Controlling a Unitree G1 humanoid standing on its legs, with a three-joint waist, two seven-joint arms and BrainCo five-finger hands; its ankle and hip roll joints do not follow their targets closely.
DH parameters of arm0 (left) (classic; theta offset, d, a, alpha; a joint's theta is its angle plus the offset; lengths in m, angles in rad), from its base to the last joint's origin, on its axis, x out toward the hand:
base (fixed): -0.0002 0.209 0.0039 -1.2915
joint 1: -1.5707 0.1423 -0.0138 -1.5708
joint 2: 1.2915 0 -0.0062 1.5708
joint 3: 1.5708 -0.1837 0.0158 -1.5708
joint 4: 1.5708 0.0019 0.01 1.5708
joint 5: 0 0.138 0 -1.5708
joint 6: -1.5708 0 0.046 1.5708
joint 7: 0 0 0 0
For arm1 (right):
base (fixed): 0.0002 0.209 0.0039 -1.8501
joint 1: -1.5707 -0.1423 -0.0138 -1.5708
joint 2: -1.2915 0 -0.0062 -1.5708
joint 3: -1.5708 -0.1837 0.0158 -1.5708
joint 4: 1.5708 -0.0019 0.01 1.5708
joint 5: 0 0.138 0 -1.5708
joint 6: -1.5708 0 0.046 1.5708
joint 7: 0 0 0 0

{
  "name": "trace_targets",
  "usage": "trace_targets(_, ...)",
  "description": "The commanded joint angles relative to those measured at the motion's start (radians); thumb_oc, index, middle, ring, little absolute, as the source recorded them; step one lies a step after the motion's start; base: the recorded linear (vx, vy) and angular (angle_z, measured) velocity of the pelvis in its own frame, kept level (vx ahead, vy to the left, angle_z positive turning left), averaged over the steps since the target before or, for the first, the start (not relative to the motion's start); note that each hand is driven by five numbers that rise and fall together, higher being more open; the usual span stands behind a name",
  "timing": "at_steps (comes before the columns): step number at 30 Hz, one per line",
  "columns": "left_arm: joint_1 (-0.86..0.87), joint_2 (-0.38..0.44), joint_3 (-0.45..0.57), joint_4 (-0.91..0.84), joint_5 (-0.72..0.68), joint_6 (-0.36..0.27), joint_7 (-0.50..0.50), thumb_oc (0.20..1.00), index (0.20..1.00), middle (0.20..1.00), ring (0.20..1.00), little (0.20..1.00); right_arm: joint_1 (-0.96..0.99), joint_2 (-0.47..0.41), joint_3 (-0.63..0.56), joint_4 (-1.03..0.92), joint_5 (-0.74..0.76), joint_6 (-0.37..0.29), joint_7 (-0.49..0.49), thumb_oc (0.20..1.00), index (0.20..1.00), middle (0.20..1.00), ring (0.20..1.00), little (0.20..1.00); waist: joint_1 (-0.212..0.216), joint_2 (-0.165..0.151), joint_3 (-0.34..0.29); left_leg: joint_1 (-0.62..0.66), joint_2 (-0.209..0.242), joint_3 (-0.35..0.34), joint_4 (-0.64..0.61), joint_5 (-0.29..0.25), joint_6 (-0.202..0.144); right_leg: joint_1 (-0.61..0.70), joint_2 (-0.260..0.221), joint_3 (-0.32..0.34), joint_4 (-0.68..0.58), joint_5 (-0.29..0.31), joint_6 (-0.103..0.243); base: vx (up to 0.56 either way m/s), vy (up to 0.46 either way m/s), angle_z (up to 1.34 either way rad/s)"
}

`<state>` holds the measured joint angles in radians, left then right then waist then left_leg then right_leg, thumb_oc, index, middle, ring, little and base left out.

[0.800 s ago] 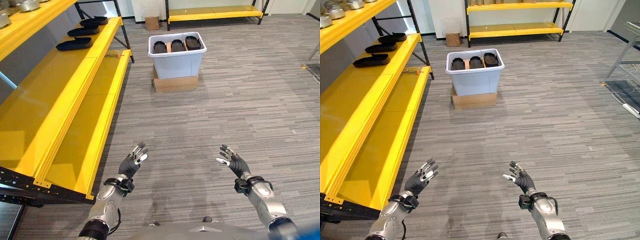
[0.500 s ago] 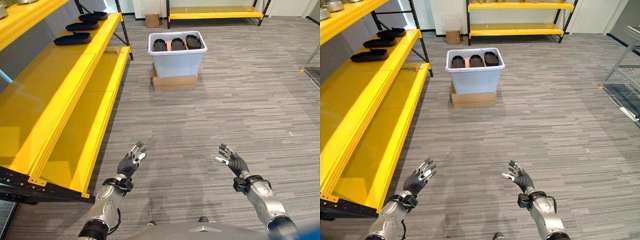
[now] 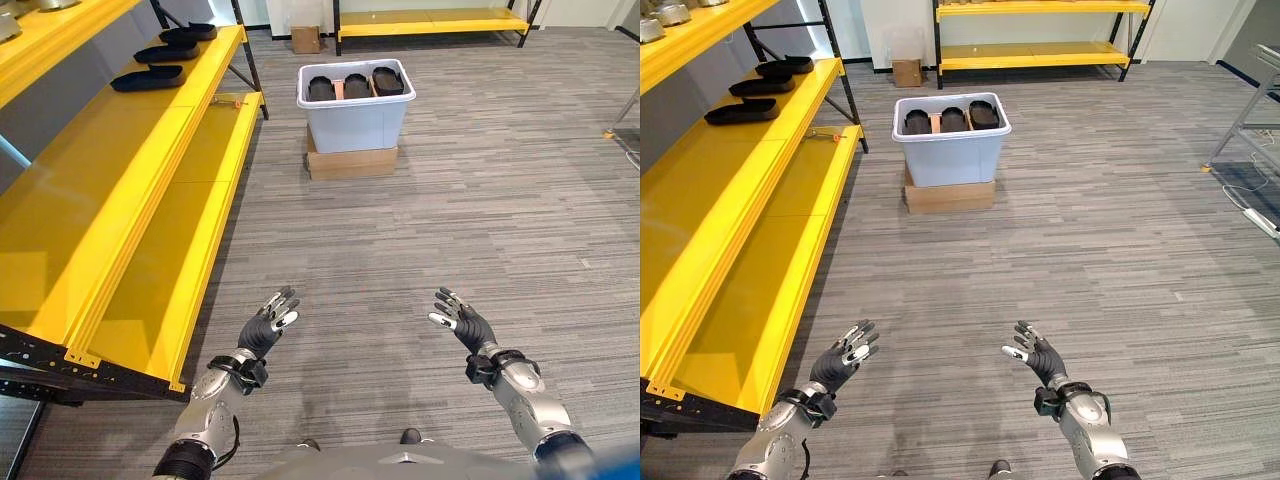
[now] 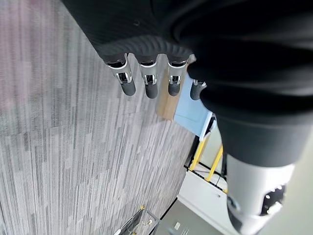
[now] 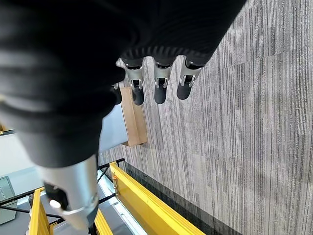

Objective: Move parts from the plastic box to the shelf.

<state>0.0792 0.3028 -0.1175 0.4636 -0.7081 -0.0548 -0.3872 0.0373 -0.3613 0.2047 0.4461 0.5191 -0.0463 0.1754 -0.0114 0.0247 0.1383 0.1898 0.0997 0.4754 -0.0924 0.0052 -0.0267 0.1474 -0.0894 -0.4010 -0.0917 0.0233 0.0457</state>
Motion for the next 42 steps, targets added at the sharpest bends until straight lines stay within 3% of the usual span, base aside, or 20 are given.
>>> trace_targets(1, -0.026, 0.002, 0.027, -0.008, -0.094, 0.011, -0.019, 1.0, 1.0, 1.0, 1.0, 1.0, -0.057, 0.042, -0.01, -0.038, 0.031, -0.024, 0.004, 1.0, 1.0, 1.0, 1.0, 1.0, -0.004, -0.039, -0.021, -0.023, 0.022, -0.006, 0.017, 0.017, -0.033, 0.016, -0.074, -0.036, 0.022, 0.019, 0.084, 0.0, 0.0, 0.0)
trace_targets(14, -0.025, 0.005, 0.033, 0.01, -0.075, -0.01, -0.026, 1.0, 1.0, 1.0, 1.0, 1.0, -0.055, 0.03, -0.029, -0.032, 0.037, -0.023, 0.002, 1.0, 1.0, 1.0, 1.0, 1.0, 0.003, -0.046, -0.014, -0.023, 0.017, -0.01, 0.018, 0.014, -0.029, 0.014, -0.074, -0.04, 0.034, 0.014, 0.084, 0.01, 0.02, 0.02)
trace_targets(20, -0.027, 0.006, 0.039, 0.006, -0.066, -0.001, -0.021, 1.0, 1.0, 1.0, 1.0, 1.0, -0.051, 0.03, -0.035, -0.045, 0.002, -0.023, -0.015, 1.0, 1.0, 1.0, 1.0, 1.0, 0.002, -0.049, -0.012, -0.02, 0.007, -0.015, 0.017, 0.008, -0.02, 0.012, -0.077, -0.034, 0.048, 0.008, 0.087, 0.04, 0.078, 0.02)
trace_targets(23, -0.027, 0.005, 0.033, 0.013, -0.075, -0.003, -0.015, 1.0, 1.0, 1.0, 1.0, 1.0, -0.053, 0.016, -0.028, -0.047, -0.093, -0.039, -0.023, 1.0, 1.0, 1.0, 1.0, 1.0, 0.0, -0.051, -0.008, -0.019, 0.001, -0.018, 0.017, 0.006, -0.015, 0.009, -0.08, -0.027, 0.055, 0.008, 0.09, 0.04, 0.11, 0.02)
trace_targets(27, -0.035, 0.007, 0.026, 0.021, -0.058, -0.012, -0.022, 1.0, 1.0, 1.0, 1.0, 1.0, -0.053, 0.004, -0.023, -0.07, -0.087, -0.013, -0.033, 1.0, 1.0, 1.0, 1.0, 1.0, 0.0, -0.06, -0.002, -0.024, -0.012, -0.023, 0.015, -0.002, -0.001, -0.007, -0.086, -0.012, 0.086, -0.001, 0.097, 0.03, 0.191, 0.01)
trace_targets(29, -0.069, 0.026, 0.008, 0.061, -0.031, 0.002, -0.005, 1.0, 1.0, 1.0, 1.0, 1.0, -0.055, 0.0, -0.015, -0.059, -0.069, 0.004, -0.049, 1.0, 1.0, 1.0, 1.0, 1.0, 0.004, -0.068, 0.014, -0.044, -0.042, -0.037, 0.011, -0.012, 0.033, -0.064, -0.104, -0.005, 0.221, -0.012, 0.12, -0.06, 0.348, -0.04)
trace_targets(31, -0.077, 0.027, 0.003, 0.072, -0.04, 0.002, -0.003, 1.0, 1.0, 1.0, 1.0, 1.0, -0.051, 0.006, -0.017, -0.056, -0.062, -0.007, -0.067, 1.0, 1.0, 1.0, 1.0, 1.0, 0.002, -0.064, 0.023, -0.049, -0.053, -0.038, 0.009, -0.021, 0.05, -0.117, -0.132, -0.005, 0.332, 0.019, 0.136, -0.06, 0.214, 0.01)
trace_targets(35, -0.076, 0.021, -0.019, 0.086, -0.04, -0.001, -0.002, 1.0, 1.0, 1.0, 1.0, 1.0, -0.054, 0.009, -0.029, -0.055, -0.063, -0.027, -0.098, 1.0, 1.0, 1.0, 1.0, 1.0, -0.015, -0.05, 0.051, -0.037, -0.063, -0.03, 0.005, -0.044, 0.066, -0.233, -0.152, -0.012, 0.489, 0.063, 0.15, 0.0, 0.145, -0.11)
trace_targets(39, -0.079, 0.016, -0.033, 0.09, -0.028, -0.001, 0.019, 1.0, 1.0, 1.0, 1.0, 1.0, -0.042, 0.013, -0.042, -0.056, -0.073, -0.04, -0.118, 1.0, 1.0, 1.0, 1.0, 1.0, -0.047, -0.063, 0.063, -0.01, -0.075, -0.044, 0.005, -0.066, 0.06, -0.264, -0.117, 0.005, 0.376, 0.089, 0.151, 0.12, -0.02, 0.0)
trace_targets(41, -0.07, 0.013, -0.041, 0.079, -0.019, -0.001, 0.035, 1.0, 1.0, 1.0, 1.0, 1.0, -0.023, 0.022, -0.058, -0.052, -0.098, -0.069, -0.163, 1.0, 1.0, 1.0, 1.0, 1.0, -0.057, -0.076, 0.071, 0.011, -0.082, -0.05, 0.005, -0.086, 0.056, -0.269, -0.125, 0.01, 0.274, 0.146, 0.164, 0.22, -0.113, 0.17)
trace_targets(42, -0.07, 0.013, -0.041, 0.079, -0.019, -0.001, 0.035, 1.0, 1.0, 1.0, 1.0, 1.0, -0.023, 0.022, -0.058, -0.052, -0.098, -0.069, -0.163, 1.0, 1.0, 1.0, 1.0, 1.0, -0.057, -0.076, 0.071, 0.011, -0.082, -0.05, 0.005, -0.086, 0.056, -0.269, -0.124, 0.01, 0.273, 0.147, 0.164, 0.26, -0.163, 0.19)
